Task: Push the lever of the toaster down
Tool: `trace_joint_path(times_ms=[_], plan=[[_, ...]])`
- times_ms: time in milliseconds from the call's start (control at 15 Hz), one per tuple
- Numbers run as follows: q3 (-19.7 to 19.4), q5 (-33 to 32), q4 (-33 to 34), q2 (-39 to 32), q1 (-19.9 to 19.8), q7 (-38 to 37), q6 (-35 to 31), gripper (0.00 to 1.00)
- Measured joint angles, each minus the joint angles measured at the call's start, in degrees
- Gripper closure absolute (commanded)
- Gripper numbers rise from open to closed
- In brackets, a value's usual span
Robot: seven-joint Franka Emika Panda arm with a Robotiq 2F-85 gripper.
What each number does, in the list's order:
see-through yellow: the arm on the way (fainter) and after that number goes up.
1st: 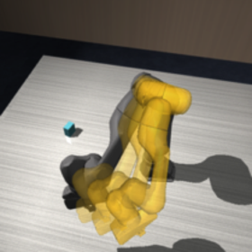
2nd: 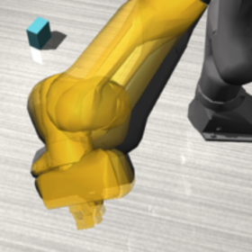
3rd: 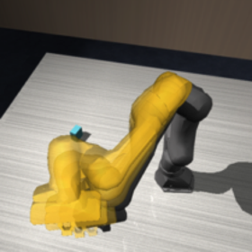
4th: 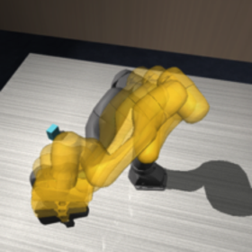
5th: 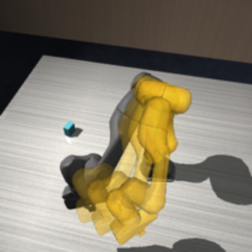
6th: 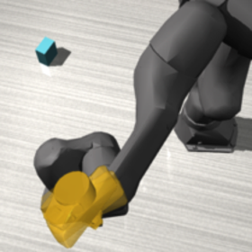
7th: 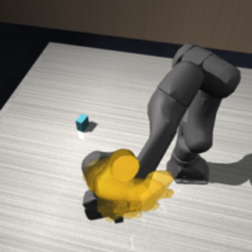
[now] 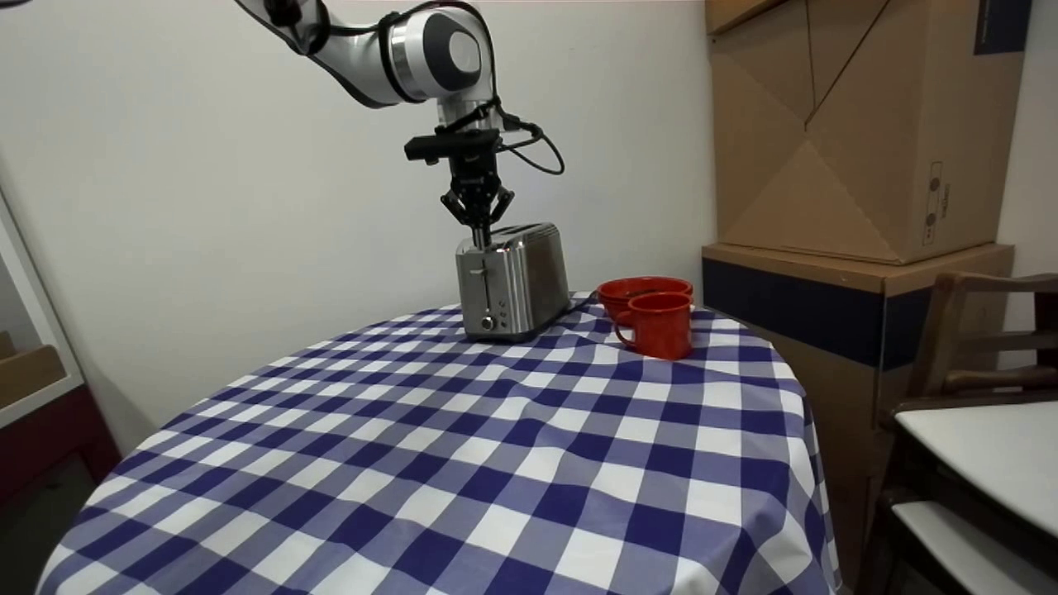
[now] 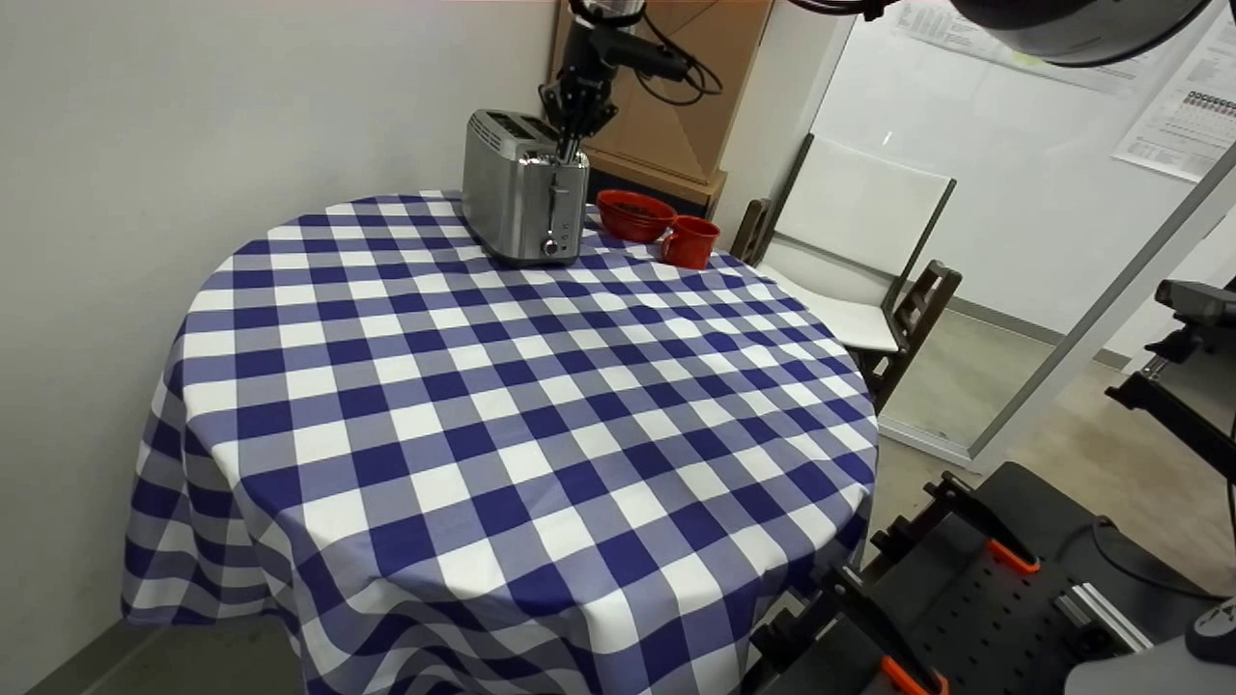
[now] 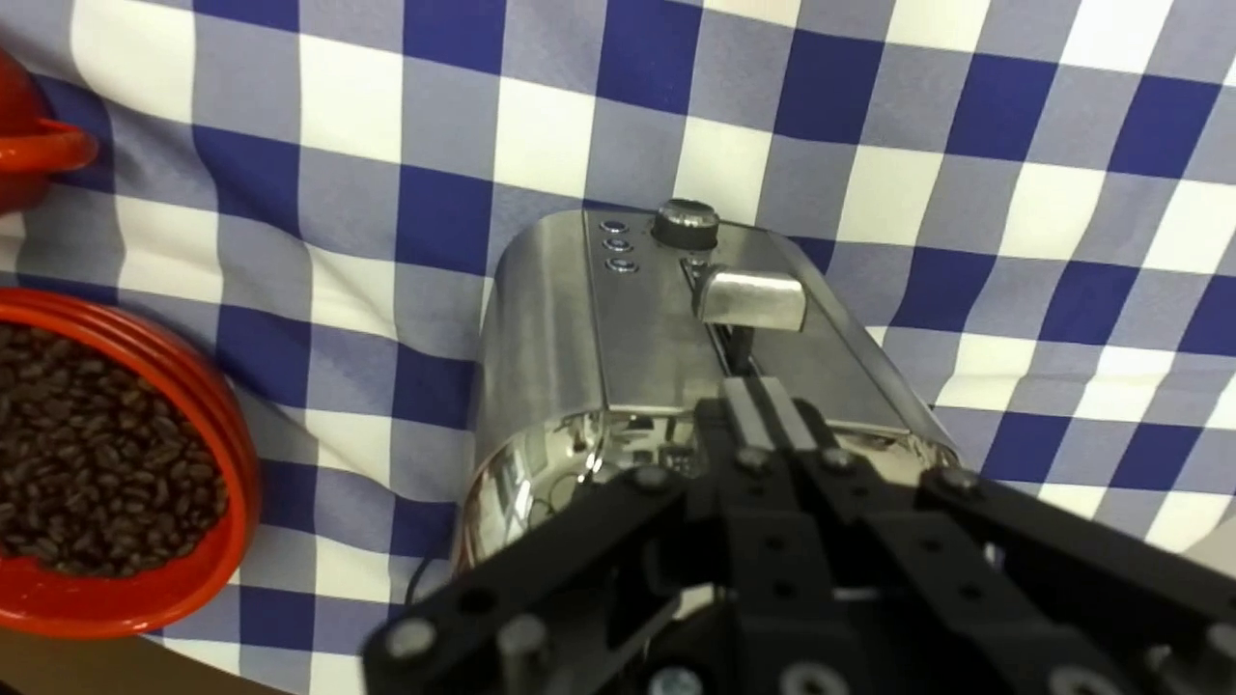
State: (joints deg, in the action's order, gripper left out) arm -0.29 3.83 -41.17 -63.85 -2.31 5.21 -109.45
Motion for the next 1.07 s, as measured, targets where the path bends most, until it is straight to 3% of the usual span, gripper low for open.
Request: trace_joint_path(times_ms=[1067], plan=[[-0.6,-0.1,3.3,-8.7,1.5,-0.5,-1.9,1.0]])
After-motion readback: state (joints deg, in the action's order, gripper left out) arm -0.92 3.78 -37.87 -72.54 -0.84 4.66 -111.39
